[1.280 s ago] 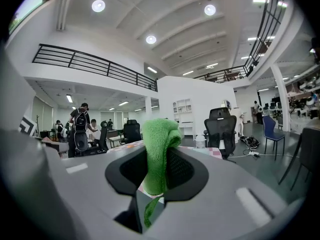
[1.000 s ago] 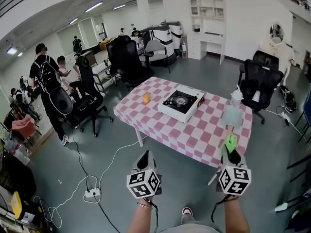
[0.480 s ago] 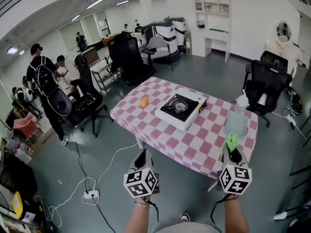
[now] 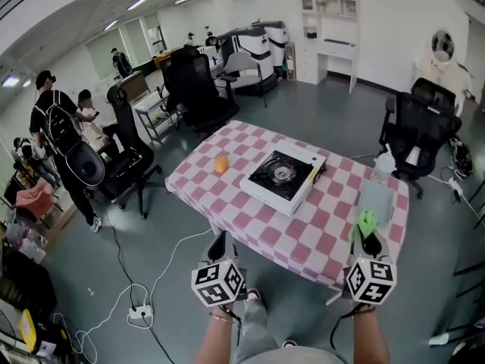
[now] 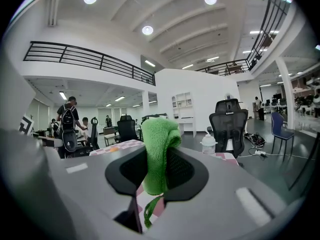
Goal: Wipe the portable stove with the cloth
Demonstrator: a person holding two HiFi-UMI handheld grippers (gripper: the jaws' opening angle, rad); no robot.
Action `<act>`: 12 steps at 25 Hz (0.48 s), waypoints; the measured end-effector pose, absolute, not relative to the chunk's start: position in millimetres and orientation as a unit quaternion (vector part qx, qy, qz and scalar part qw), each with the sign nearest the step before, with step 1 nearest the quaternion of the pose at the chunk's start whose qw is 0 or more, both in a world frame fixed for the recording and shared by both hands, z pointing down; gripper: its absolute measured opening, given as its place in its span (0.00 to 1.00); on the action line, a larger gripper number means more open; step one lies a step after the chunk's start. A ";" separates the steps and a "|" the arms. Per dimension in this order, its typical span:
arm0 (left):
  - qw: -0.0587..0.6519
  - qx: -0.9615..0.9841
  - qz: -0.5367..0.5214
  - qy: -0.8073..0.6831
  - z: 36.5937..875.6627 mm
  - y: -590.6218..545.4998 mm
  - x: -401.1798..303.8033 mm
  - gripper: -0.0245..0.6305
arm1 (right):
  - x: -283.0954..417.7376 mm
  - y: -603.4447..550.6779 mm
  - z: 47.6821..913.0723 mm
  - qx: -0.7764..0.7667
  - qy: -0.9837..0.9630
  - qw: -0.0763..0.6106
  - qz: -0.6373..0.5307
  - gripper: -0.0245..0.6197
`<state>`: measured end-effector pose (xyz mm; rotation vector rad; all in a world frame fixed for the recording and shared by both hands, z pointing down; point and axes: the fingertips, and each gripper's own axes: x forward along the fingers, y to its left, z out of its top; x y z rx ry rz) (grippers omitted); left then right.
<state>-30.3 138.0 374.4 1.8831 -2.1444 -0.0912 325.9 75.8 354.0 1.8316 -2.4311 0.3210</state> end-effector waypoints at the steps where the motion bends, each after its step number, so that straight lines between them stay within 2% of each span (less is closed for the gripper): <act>1: 0.143 0.655 -0.031 -0.742 375.5 127.6 -36.2 0.04 | 322.0 68.3 354.7 0.601 -0.791 0.040 0.105 0.18; 12: 0.140 0.701 -0.017 -0.699 359.8 -16.7 -110.5 0.04 | 258.8 -26.7 339.7 0.652 -0.750 0.022 0.110 0.18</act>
